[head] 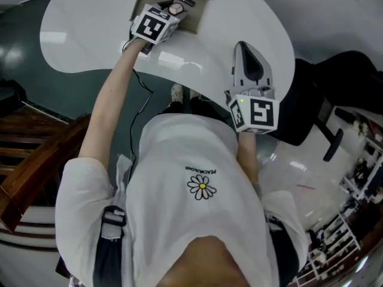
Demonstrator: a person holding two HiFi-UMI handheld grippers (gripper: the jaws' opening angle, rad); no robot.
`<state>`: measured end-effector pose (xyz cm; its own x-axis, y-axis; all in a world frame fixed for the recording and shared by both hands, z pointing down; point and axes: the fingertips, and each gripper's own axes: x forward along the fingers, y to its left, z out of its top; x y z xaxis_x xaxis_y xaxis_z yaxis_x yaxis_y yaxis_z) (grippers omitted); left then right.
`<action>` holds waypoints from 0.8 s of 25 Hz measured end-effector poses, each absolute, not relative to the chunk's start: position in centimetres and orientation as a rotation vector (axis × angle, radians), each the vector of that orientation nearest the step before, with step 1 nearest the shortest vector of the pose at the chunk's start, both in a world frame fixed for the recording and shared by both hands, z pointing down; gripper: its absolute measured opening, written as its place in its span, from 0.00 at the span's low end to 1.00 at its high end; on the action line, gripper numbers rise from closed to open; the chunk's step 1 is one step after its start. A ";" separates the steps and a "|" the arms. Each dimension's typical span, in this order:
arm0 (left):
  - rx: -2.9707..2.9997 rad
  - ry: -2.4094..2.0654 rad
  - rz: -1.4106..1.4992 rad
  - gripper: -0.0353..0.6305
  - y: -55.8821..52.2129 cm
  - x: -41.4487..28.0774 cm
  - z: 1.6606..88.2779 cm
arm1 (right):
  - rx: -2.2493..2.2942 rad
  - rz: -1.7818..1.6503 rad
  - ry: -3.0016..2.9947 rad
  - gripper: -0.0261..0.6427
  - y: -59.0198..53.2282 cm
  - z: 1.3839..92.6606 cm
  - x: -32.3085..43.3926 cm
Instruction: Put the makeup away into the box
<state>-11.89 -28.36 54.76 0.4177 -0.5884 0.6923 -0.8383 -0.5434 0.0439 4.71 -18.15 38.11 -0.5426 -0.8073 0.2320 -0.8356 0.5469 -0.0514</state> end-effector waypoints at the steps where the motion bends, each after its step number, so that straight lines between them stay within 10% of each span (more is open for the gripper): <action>1: 2.291 -1.170 0.925 0.41 -28.3 -11.6 55.5 | 1.413 0.245 -2.592 0.08 -18.4 38.2 5.1; 20: 2.228 -1.020 1.181 0.44 -28.7 -11.0 58.8 | 1.452 0.299 -2.548 0.08 -18.3 39.4 5.5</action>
